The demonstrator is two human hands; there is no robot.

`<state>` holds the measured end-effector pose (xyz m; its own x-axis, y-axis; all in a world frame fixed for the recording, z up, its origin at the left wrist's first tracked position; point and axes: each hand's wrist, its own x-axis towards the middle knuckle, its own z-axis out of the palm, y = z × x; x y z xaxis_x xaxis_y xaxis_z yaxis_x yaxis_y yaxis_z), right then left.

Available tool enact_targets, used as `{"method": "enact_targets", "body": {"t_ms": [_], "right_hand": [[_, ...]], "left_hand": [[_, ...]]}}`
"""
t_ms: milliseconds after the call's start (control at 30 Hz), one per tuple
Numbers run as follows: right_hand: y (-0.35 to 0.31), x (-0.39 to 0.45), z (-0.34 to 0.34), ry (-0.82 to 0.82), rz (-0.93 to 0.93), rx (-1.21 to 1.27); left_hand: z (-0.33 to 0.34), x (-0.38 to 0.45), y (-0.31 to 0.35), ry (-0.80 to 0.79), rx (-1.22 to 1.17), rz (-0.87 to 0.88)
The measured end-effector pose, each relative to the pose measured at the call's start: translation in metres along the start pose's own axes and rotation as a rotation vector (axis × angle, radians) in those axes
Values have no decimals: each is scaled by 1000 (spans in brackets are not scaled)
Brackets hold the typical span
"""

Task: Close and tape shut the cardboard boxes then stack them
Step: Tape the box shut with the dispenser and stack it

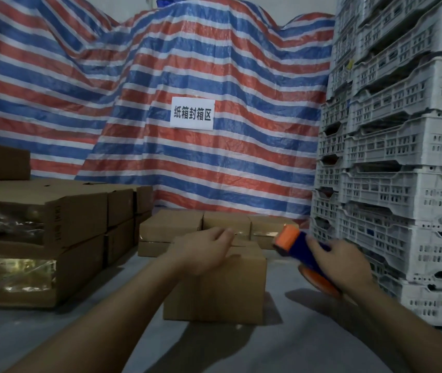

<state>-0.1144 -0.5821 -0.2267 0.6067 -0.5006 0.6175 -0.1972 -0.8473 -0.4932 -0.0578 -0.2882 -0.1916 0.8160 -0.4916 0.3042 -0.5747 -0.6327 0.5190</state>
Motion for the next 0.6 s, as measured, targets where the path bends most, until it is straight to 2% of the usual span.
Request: {"method": "enact_targets", "body": {"t_ms": [133, 233, 367, 467, 600], "right_hand": [[-66, 41, -21, -94, 154, 710], [-112, 58, -26, -320, 130, 919], [-151, 57, -15, -553, -33, 738], [-159, 53, -8, -596, -115, 596], [-161, 55, -9, -622, -154, 524]], "left_hand": [[-12, 1, -1, 17, -324, -57], [-17, 4, 3, 45, -447, -68], [-26, 6, 9, 102, -787, -242], [-37, 4, 4, 84, -1080, -349], [-44, 5, -4, 63, -1208, -375]]}}
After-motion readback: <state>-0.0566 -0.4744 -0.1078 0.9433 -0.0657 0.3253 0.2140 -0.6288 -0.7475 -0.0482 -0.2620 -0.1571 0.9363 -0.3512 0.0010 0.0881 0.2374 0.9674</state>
